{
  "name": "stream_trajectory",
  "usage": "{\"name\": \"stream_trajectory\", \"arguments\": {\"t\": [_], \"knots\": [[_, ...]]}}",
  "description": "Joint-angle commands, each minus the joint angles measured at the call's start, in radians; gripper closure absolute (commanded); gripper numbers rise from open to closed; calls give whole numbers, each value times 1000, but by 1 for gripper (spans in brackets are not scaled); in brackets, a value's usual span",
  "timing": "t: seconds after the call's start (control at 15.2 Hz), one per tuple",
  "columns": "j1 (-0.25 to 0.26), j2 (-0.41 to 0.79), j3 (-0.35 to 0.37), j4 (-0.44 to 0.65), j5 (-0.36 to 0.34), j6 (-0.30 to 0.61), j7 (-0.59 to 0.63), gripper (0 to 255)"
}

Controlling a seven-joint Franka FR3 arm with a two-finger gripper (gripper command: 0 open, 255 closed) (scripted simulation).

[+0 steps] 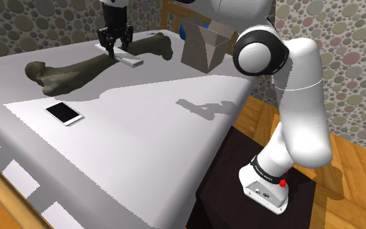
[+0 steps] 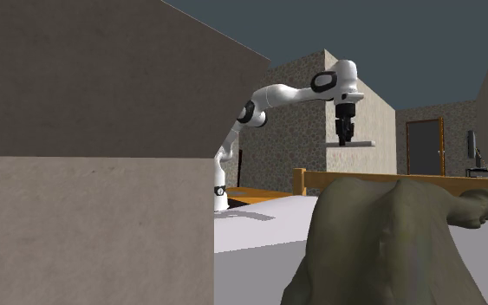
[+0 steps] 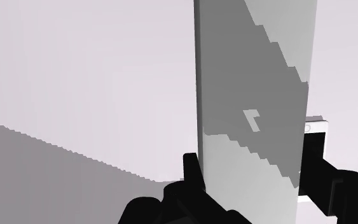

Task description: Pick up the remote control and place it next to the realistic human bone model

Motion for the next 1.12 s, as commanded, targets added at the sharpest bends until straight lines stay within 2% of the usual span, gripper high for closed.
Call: {"name": "stream_trajectory", "arguments": {"t": [0.0,0.4,1.06], "knots": [[23,100,8,168,0,-68,35,255],[29,32,6,-32,-2,64,34,255],[34,1,6,-219,-3,220,33,255]]}}
